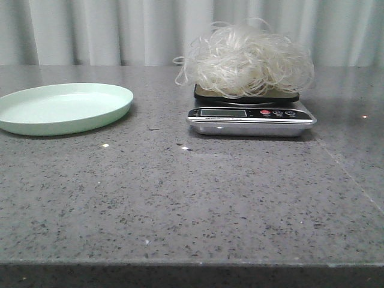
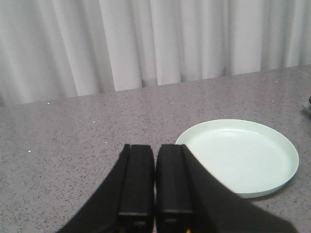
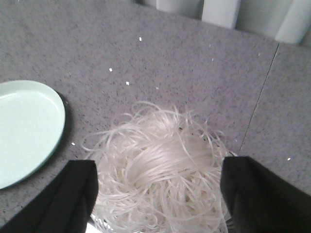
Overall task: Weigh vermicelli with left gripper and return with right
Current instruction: 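Lower the right gripper onto the vermicelli on the scale and close it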
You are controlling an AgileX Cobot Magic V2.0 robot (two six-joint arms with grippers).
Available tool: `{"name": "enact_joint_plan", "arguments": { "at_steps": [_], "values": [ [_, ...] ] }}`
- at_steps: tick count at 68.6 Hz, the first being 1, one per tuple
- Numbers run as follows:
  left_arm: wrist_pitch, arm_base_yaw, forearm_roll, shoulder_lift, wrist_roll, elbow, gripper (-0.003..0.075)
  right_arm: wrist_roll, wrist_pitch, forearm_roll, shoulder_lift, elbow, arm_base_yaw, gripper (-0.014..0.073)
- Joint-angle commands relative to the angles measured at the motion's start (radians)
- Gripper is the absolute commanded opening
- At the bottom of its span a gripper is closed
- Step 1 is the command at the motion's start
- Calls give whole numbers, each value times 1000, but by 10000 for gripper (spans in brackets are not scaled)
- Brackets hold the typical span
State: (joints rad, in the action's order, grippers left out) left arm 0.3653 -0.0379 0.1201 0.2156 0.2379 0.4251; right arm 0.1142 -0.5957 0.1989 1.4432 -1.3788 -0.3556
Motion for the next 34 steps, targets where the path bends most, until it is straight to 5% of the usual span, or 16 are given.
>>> {"name": "enact_joint_plan", "arguments": {
  "at_steps": [1,34],
  "values": [
    [-86,2,10,10,-10,25,137,8,68,8,41,-39,-1,619],
    [-86,2,10,10,-10,25,137,8,55,8,264,-39,-1,619]
  ]
}}
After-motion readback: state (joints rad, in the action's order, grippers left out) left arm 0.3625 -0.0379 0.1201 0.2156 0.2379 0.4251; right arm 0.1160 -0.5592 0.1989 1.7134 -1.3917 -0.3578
